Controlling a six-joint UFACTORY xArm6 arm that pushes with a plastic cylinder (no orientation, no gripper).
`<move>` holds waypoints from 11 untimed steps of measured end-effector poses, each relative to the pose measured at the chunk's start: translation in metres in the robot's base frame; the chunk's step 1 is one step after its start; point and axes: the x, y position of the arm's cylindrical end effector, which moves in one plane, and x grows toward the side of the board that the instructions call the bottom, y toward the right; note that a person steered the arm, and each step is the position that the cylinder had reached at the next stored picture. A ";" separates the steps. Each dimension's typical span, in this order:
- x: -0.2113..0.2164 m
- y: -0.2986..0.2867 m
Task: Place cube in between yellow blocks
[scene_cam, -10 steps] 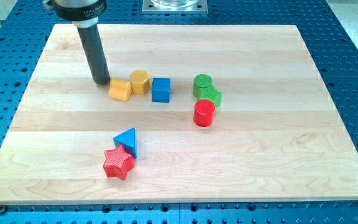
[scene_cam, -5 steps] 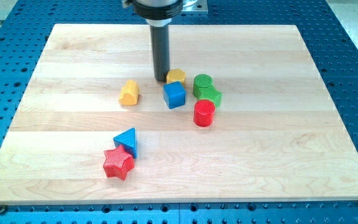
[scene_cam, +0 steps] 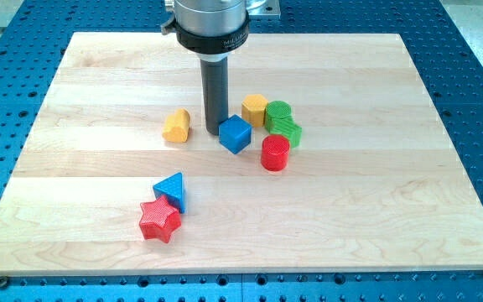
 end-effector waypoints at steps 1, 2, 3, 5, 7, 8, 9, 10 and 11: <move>0.025 -0.026; 0.072 -0.015; 0.065 0.062; 0.036 0.063; 0.040 0.009; 0.054 -0.053; 0.032 -0.060; 0.026 -0.022; 0.026 -0.012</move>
